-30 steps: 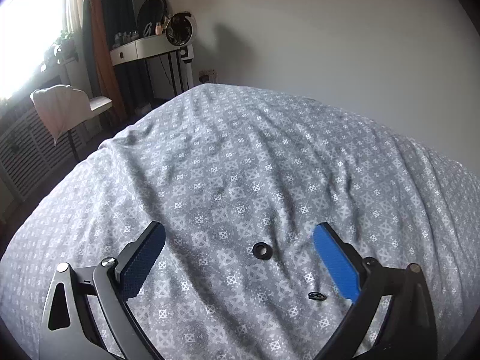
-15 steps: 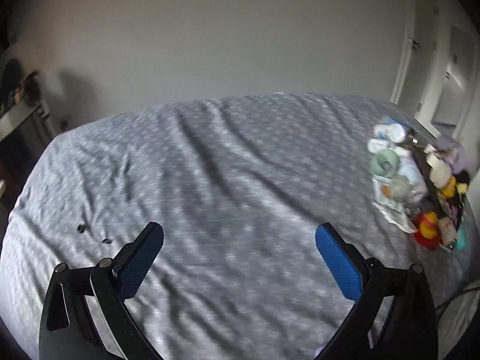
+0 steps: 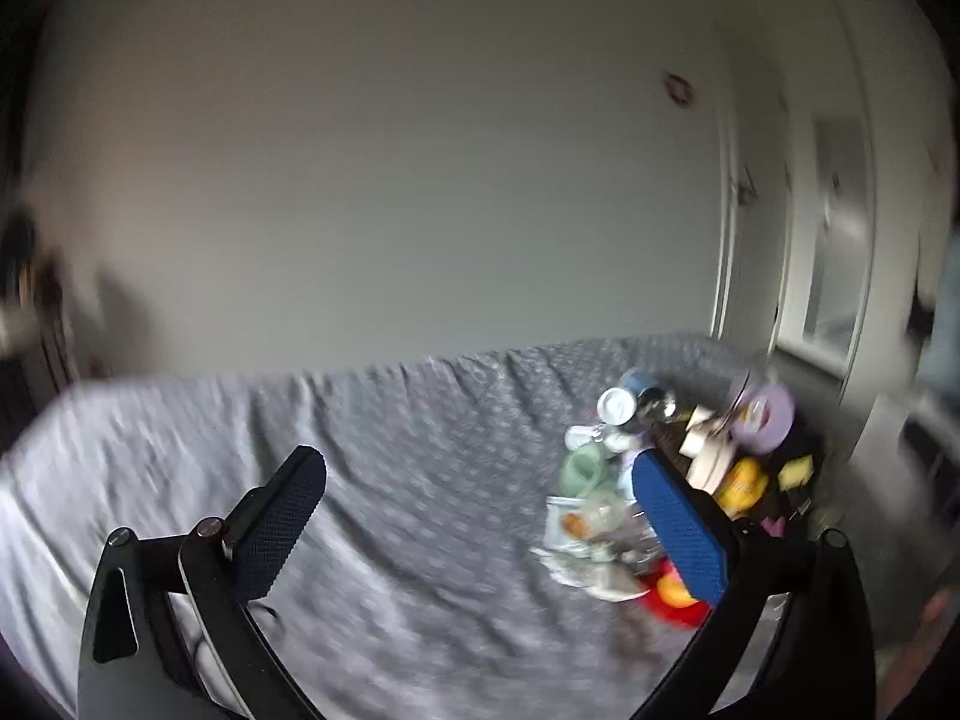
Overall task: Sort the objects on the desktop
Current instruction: 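Grasp the beige round-based holder in the pile with the left gripper, then carry the beige holder away from the pile and set it on the cover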
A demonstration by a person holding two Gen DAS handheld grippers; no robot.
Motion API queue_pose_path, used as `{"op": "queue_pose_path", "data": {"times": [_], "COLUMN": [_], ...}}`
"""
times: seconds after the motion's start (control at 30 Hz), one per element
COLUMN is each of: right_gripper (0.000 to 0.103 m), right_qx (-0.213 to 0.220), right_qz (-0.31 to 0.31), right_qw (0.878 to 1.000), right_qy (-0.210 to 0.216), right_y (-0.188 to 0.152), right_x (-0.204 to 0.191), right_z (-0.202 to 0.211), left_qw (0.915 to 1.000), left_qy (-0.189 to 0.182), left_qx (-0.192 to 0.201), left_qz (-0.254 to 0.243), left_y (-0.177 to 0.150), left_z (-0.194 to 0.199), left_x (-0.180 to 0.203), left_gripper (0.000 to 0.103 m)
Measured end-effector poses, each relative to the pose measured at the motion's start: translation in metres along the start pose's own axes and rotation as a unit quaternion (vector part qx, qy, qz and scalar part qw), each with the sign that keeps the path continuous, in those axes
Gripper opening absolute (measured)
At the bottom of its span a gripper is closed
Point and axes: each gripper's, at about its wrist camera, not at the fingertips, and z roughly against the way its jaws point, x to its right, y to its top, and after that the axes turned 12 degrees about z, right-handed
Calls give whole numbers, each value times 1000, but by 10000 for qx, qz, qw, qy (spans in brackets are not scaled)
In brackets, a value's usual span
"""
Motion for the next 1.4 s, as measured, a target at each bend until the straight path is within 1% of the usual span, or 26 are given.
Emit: {"op": "queue_pose_path", "data": {"times": [0.03,0.07,0.1,0.13,0.17,0.23,0.27,0.3,0.33,0.4,0.47,0.53,0.6,0.63,0.67,0.7,0.73,0.77,0.8,0.87,0.9,0.97,1.07,1.2,1.4], "right_gripper": [103,103,103,103,103,103,103,103,103,103,103,103,103,103,103,103,103,103,103,103,103,103,103,103,103], "right_qx": [-181,-354,-480,-479,-507,-596,-669,-772,-893,-1056,-1143,-1218,-1285,-1307,-1326,-1350,-1388,-1421,-1470,-1558,-1603,-1667,-1681,-1656,-1633], "right_qz": [-60,-121,-270,-426,-611,-841,-961,-1102,-1246,-1422,-1522,-1539,-1534,-1536,-1549,-1571,-1592,-1610,-1639,-1660,-1671,-1670,-1659,-1614,-1534], "right_qw": [9997,9988,9977,9972,9965,9946,9931,9909,9882,9841,9815,9801,9790,9785,9779,9769,9759,9750,9736,9716,9705,9692,9693,9709,9732], "right_qy": [181,327,403,385,263,110,71,47,54,111,211,284,399,429,469,518,555,577,606,650,680,700,682,617,524], "right_y": [0,0,-2,-3,-4,-8,-10,-13,-15,-17,-21,-22,-22,-23,-24,-25,-25,-26,-28,-29,-30,-32,-32,-31,-28], "right_x": [1,2,9,16,24,37,42,48,53,60,62,62,61,60,60,59,59,59,59,58,57,57,55,54,52], "right_z": [-8,-16,-23,-23,-25,-27,-30,-32,-37,-44,-51,-54,-55,-56,-58,-60,-62,-64,-67,-72,-74,-78,-78,-75,-72], "left_qw": [9988,9953,9913,9876,9852,9817,9788,9740,9670,9489,9397,9352,9344,9341,9327,9291,9245,9220,9207,9188,9190,9197,9174,9228,9313], "left_qy": [136,184,141,38,-79,-453,-660,-833,-958,-1320,-1600,-1666,-1564,-1559,-1582,-1669,-1841,-1989,-2074,-2183,-2208,-2219,-2258,-2200,-2208], "left_qx": [-466,-944,-1283,-1497,-1598,-1639,-1638,-1685,-1822,-2169,-2253,-2240,-2163,-2148,-2214,-2380,-2570,-2669,-2688,-2638,-2627,-2674,-2801,-2707,-2523], "left_qz": [85,-56,-259,-474,-615,-859,-1042,-1265,-1503,-1877,-2015,-2178,-2359,-2387,-2367,-2286,-2132,-1981,-1924,-1962,-1939,-1825,-1701,-1638,-1428], "left_y": [-1,-3,-4,-6,-7,-10,-14,-18,-23,-33,-43,-52,-62,-64,-66,-66,-67,-66,-66,-66,-64,-63,-61,-56,-31], "left_z": [-18,-39,-57,-71,-81,-93,-98,-102,-110,-125,-139,-145,-158,-163,-167,-174,-180,-181,-183,-181,-180,-178,-174,-163,-136], "left_x": [0,2,6,12,18,34,47,60,76,106,134,155,172,175,178,179,179,179,181,186,188,189,182,173,148], "left_gripper": [103,103,103,103,103,103,103,103,103,102,103,102,102,93,87,79,77,77,75,66,59,55,53,53,53]}}
